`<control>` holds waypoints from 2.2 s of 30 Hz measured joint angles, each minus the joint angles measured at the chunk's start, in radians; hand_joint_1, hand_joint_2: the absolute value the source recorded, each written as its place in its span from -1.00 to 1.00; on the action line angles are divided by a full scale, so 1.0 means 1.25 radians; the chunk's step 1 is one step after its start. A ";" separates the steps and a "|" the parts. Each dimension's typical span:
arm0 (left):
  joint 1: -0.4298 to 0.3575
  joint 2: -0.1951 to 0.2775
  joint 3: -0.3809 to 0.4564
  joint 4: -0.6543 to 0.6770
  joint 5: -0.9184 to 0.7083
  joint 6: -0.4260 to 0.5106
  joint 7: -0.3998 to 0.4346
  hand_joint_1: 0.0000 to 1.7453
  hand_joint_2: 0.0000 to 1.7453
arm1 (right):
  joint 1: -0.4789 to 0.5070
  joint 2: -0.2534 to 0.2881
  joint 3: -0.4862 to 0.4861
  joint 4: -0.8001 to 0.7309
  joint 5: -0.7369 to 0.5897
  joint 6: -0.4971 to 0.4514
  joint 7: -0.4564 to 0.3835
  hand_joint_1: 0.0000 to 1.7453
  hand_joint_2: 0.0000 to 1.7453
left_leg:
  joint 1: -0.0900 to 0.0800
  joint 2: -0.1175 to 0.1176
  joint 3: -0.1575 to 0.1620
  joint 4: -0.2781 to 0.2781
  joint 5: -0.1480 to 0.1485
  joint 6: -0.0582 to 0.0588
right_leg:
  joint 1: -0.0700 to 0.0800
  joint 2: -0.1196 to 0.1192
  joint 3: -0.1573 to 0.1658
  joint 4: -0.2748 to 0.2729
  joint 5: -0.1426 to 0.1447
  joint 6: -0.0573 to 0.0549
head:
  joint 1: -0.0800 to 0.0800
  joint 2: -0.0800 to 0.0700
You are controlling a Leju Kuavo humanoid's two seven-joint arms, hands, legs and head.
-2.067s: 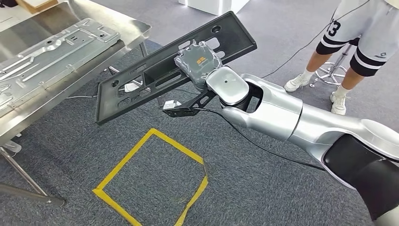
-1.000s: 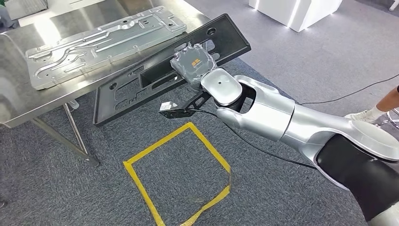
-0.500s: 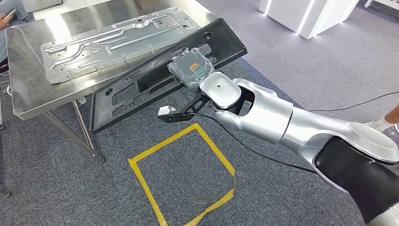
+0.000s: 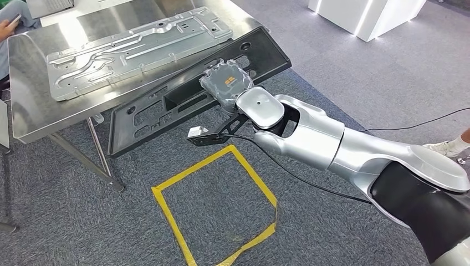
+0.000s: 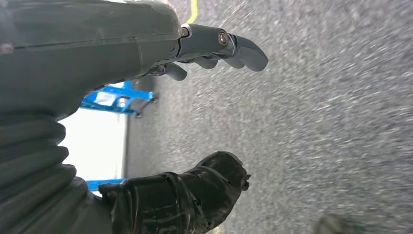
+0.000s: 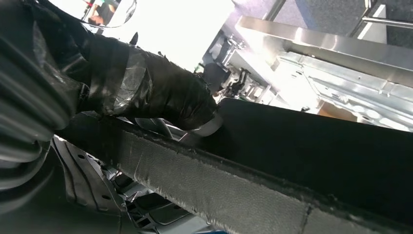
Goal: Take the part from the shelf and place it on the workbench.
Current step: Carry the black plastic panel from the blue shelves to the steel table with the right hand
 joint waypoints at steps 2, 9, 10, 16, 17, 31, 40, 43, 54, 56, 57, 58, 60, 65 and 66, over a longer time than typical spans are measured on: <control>-0.001 0.001 0.000 0.000 -0.001 0.002 0.001 -1.00 1.00 | -0.001 0.000 0.000 0.001 0.000 -0.001 0.000 1.00 1.00 | -0.006 0.002 0.043 -0.085 0.026 0.011 | 0.002 -0.001 0.001 -0.001 -0.001 0.004 | 0.000 0.000; -0.001 0.003 0.000 0.000 -0.005 0.015 0.006 -1.00 1.00 | -0.002 0.003 0.000 0.007 -0.007 -0.011 -0.003 1.00 1.00 | -0.003 0.002 0.084 -0.141 0.035 0.031 | 0.002 0.001 -0.030 0.069 -0.040 0.030 | 0.003 0.000; -0.002 0.003 0.000 0.000 -0.005 0.017 0.006 -1.00 1.00 | -0.001 0.003 -0.001 0.008 -0.009 -0.013 -0.004 1.00 1.00 | -0.004 0.002 0.085 -0.141 0.034 0.033 | 0.002 0.002 -0.059 0.121 -0.061 0.031 | 0.002 0.000; -0.003 0.003 0.000 0.000 -0.005 0.021 0.006 -1.00 1.00 | 0.016 0.003 0.000 0.012 -0.012 -0.015 -0.009 1.00 1.00 | -0.001 -0.007 0.084 -0.113 0.008 0.025 | -0.007 0.002 -0.055 0.061 0.008 0.040 | 0.003 0.000; -0.003 0.004 0.000 0.000 -0.005 0.023 0.005 -1.00 1.00 | 0.015 0.003 0.000 0.013 -0.012 -0.015 -0.009 1.00 1.00 | -0.002 -0.009 0.082 -0.106 0.001 0.021 | -0.008 0.004 -0.038 0.028 0.017 0.038 | 0.003 0.000; 0.000 0.004 0.001 0.000 -0.004 0.036 0.008 -1.00 1.00 | 0.025 0.009 -0.001 0.016 -0.012 -0.016 -0.009 1.00 1.00 | -0.001 0.000 -0.005 -0.009 0.020 0.004 | -0.004 0.005 0.020 0.001 -0.017 0.005 | -0.007 0.000; 0.001 0.006 0.001 0.000 -0.004 0.036 0.014 -1.00 1.00 | 0.020 0.012 -0.001 0.017 -0.012 -0.016 -0.009 1.00 1.00 | -0.008 0.001 0.083 -0.148 0.043 0.031 | 0.007 0.005 0.005 0.047 -0.057 0.034 | -0.005 0.000; -0.003 0.006 0.002 0.000 -0.004 0.035 0.016 -1.00 1.00 | 0.024 0.011 -0.001 0.018 -0.012 -0.016 -0.009 1.00 1.00 | -0.012 0.000 0.092 -0.148 0.034 0.041 | 0.009 0.005 -0.091 0.192 -0.093 0.032 | -0.004 0.000; -0.002 0.006 0.004 0.000 -0.001 0.033 0.022 -1.00 1.00 | 0.032 0.013 0.000 0.021 -0.012 -0.016 -0.009 1.00 1.00 | -0.015 -0.005 0.090 -0.089 -0.029 0.012 | 0.001 0.006 -0.013 -0.018 0.028 0.006 | -0.007 0.000; -0.003 0.005 0.004 0.000 0.000 0.033 0.022 -1.00 1.00 | 0.029 0.014 0.000 0.022 -0.012 -0.016 -0.010 1.00 1.00 | -0.009 -0.003 0.047 -0.002 -0.067 0.000 | -0.002 0.006 -0.005 -0.020 0.024 0.001 | -0.010 0.000; -0.003 0.006 0.004 0.000 0.000 0.032 0.022 -1.00 1.00 | 0.030 0.014 0.000 0.023 -0.012 -0.015 -0.010 1.00 1.00 | -0.005 -0.002 0.016 0.052 -0.083 -0.005 | -0.002 0.006 -0.002 -0.020 0.021 0.000 | -0.010 0.000; -0.003 0.006 0.004 0.000 0.000 0.030 0.022 -1.00 1.00 | 0.031 0.014 0.000 0.023 -0.012 -0.015 -0.011 1.00 1.00 | -0.002 -0.001 -0.010 0.092 -0.089 -0.009 | -0.003 0.006 0.002 -0.020 0.018 0.000 | -0.010 0.000; -0.001 0.006 0.004 0.000 0.000 0.026 0.022 -1.00 1.00 | 0.035 0.014 0.000 0.024 -0.012 -0.014 -0.012 1.00 1.00 | 0.003 0.000 -0.025 0.088 -0.056 -0.013 | -0.005 0.006 0.011 -0.020 0.010 0.003 | -0.010 0.000; -0.001 0.006 0.005 0.000 0.001 0.023 0.021 -1.00 1.00 | 0.031 0.014 0.000 0.024 -0.012 -0.013 -0.012 1.00 1.00 | 0.000 0.001 0.055 -0.111 0.038 -0.003 | -0.006 0.006 0.027 -0.021 -0.006 0.021 | -0.010 0.000; -0.002 0.006 0.005 0.000 0.000 0.022 0.021 -1.00 1.00 | 0.030 0.014 0.000 0.024 -0.012 -0.013 -0.012 1.00 1.00 | -0.003 0.001 0.057 -0.115 0.035 0.002 | -0.006 0.006 0.027 -0.022 -0.007 0.025 | -0.011 0.000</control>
